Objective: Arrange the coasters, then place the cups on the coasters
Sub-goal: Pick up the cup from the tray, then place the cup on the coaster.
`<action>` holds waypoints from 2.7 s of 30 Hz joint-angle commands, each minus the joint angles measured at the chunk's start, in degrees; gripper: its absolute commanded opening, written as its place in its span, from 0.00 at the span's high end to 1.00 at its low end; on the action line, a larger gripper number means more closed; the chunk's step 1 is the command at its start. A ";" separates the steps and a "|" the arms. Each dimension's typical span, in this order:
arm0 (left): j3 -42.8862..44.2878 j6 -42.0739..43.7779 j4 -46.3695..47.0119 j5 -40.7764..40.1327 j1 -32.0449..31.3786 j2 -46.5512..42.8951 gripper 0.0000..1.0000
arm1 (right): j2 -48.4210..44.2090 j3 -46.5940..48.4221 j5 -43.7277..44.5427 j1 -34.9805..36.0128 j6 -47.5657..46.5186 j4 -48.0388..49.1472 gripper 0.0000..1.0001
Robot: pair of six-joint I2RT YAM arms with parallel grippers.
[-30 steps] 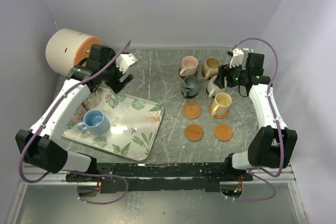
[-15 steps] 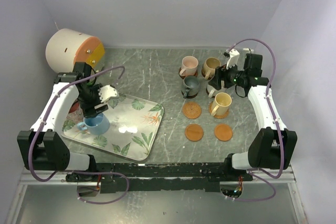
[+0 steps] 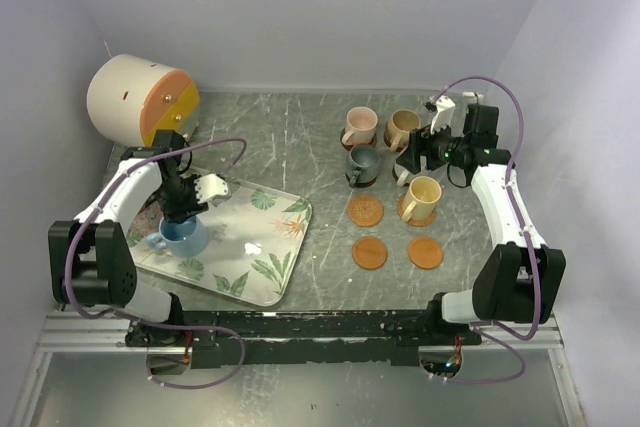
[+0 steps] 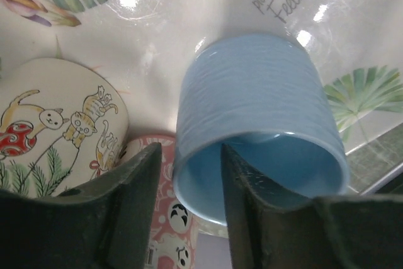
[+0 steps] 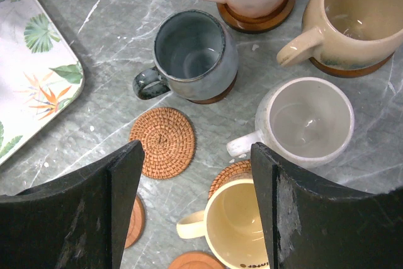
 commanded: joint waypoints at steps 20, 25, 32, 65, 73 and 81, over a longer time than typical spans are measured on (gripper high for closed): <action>19.49 -28.23 -0.22 0.50 -29.55 8.02 0.93 | -1.71 -0.51 2.94 0.29 1.01 0.65 0.32; 27.66 -34.26 2.87 0.53 -35.69 14.45 0.93 | -3.13 -1.39 8.45 0.14 3.82 2.32 0.32; 42.27 -42.45 3.63 0.97 -41.71 24.14 0.93 | -3.07 -1.05 13.30 -1.96 6.31 3.30 0.32; 68.19 -59.58 7.59 -6.18 -51.93 45.93 0.93 | -2.20 -1.66 14.17 -8.23 7.25 3.71 0.32; 69.16 -59.39 7.44 -6.17 -52.89 46.95 0.93 | -2.29 -1.71 13.91 -8.32 7.25 3.75 0.32; 71.69 -58.81 6.56 -8.47 -53.90 48.86 0.93 | -2.64 -1.83 13.56 -8.50 7.25 3.69 0.32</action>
